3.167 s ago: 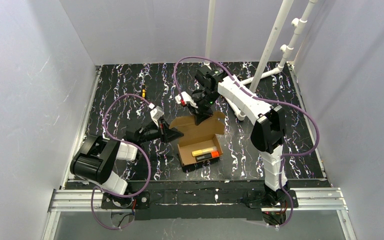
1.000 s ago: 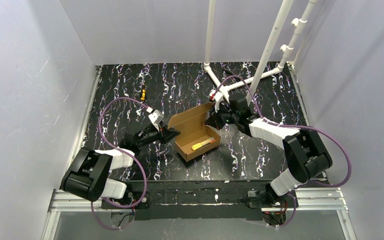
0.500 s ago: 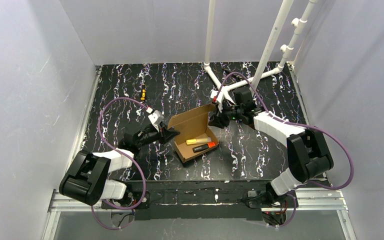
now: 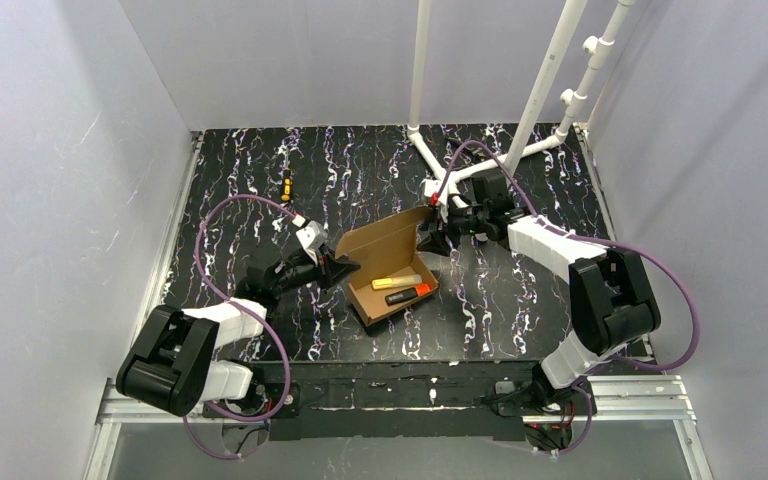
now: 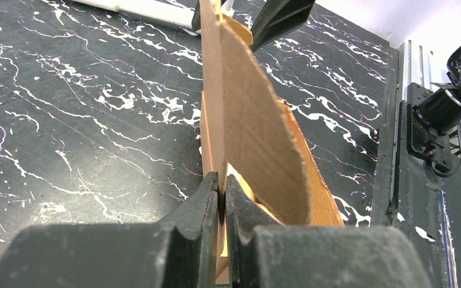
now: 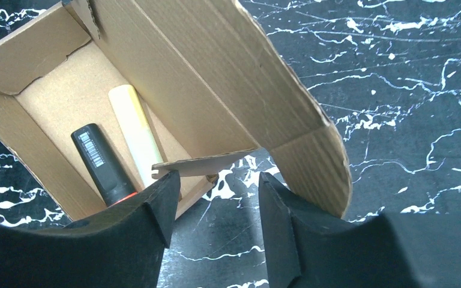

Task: Fold the paper box

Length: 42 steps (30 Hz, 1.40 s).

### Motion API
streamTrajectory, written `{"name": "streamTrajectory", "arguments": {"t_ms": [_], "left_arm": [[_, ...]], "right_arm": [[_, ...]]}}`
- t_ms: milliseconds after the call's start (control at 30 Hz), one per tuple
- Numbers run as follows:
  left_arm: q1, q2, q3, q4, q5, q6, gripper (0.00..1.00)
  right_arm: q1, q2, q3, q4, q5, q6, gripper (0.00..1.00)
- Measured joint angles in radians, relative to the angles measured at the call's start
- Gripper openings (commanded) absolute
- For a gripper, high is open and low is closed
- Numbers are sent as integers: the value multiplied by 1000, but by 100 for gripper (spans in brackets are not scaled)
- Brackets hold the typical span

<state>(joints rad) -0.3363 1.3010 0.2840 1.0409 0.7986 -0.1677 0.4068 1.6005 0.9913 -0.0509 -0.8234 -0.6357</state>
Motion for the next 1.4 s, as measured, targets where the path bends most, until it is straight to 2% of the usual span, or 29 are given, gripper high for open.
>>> {"name": "streamTrajectory", "arguments": {"t_ms": [400, 833, 1167, 1333, 1400], "left_arm": [[19, -47, 50, -83, 38, 61, 0], [99, -21, 109, -140, 100, 87, 0], [207, 50, 222, -187, 219, 102, 0], [245, 53, 251, -249, 295, 151, 0], [249, 53, 258, -264, 312, 169, 0]], "right_arm": [[-21, 47, 91, -89, -71, -184, 71], [-32, 47, 140, -249, -69, -339, 71], [-51, 58, 161, -332, -16, -416, 73], [-51, 58, 161, -294, 29, -411, 84], [-52, 58, 167, -272, 32, -411, 85]]}}
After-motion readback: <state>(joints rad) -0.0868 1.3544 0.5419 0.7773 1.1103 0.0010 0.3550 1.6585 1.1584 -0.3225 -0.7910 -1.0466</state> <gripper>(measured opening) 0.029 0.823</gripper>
